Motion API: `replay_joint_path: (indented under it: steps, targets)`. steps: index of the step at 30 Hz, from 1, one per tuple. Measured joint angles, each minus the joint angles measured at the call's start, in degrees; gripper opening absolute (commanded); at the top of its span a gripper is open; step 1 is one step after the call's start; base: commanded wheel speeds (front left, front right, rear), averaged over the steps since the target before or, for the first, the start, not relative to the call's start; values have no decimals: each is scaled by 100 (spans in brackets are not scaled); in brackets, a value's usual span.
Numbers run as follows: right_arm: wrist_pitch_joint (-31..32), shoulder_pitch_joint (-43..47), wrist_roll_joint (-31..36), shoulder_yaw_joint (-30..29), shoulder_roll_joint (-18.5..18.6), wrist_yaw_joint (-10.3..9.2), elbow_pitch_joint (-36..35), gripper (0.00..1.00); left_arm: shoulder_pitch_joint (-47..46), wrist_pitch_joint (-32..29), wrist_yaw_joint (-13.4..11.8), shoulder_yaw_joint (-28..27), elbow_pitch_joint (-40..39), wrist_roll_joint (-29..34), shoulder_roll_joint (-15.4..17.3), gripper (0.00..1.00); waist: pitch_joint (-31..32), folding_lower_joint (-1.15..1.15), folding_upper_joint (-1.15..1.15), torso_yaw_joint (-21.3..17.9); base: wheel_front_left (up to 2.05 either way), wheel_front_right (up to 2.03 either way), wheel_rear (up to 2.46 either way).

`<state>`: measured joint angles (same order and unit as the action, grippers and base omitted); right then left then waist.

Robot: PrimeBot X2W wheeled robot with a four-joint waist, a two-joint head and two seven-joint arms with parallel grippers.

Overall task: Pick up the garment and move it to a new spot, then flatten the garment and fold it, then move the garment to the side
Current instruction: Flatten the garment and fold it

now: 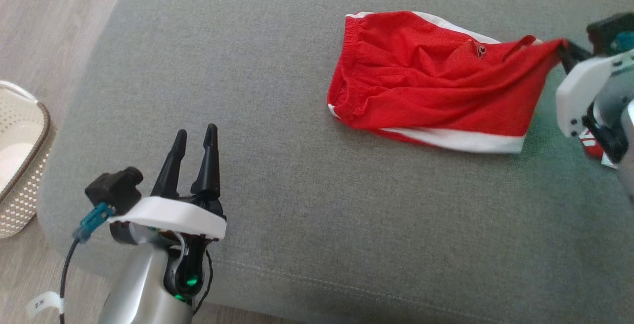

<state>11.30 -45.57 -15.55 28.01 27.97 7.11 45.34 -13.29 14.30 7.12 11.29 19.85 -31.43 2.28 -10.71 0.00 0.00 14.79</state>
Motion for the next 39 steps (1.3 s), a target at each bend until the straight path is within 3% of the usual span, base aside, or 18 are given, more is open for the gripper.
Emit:
replay_joint_path:
  steps: [2, 3, 6, 10, 17, 25, 30, 39]
  targets:
    - [-249, -117, 35, -126, -160, 0, 154, 0, 0, 0, 0, 10, 1, 0, 0, 100, 2, 0, 0, -20, 0, 0, 0]
    - [-349, -151, 33, -156, -250, 0, 216, 100, 0, 0, 0, 14, 1, 0, 0, 100, 7, 0, 0, -31, 0, 0, 0]
    - [-470, -170, -11, -127, -485, 0, 444, 100, 0, 0, 0, 41, 8, 0, 0, 100, 35, 0, 0, -77, 0, 0, 0]
    - [-712, -168, 62, -231, -523, 0, 662, 100, 1, 0, 0, 88, 38, 0, 0, 100, 66, 0, 0, -144, 0, 0, 0]
    - [-1571, 359, 60, -1040, -842, 0, 644, 100, 4, 0, 0, 149, 87, 2, 2, 100, 201, 0, 0, -425, 0, 0, 0]
    - [-2207, 1943, -136, -2016, -1655, 0, -405, 100, 8, 0, 0, 547, 436, 11, 54, 100, 275, 0, 0, -1023, 0, 0, 0]
    - [-2223, 2638, 65, -2508, -2142, 0, -1240, 100, -107, -3, 2, 1004, 1115, 315, 434, 100, 232, 0, 0, -1452, 0, 0, 0]
    - [-1794, 2962, 305, -2850, -2392, 0, -2283, 100, -1202, -9, 1, 1357, 2098, 911, 912, 100, -29, 0, 0, -1954, 0, 0, 0]
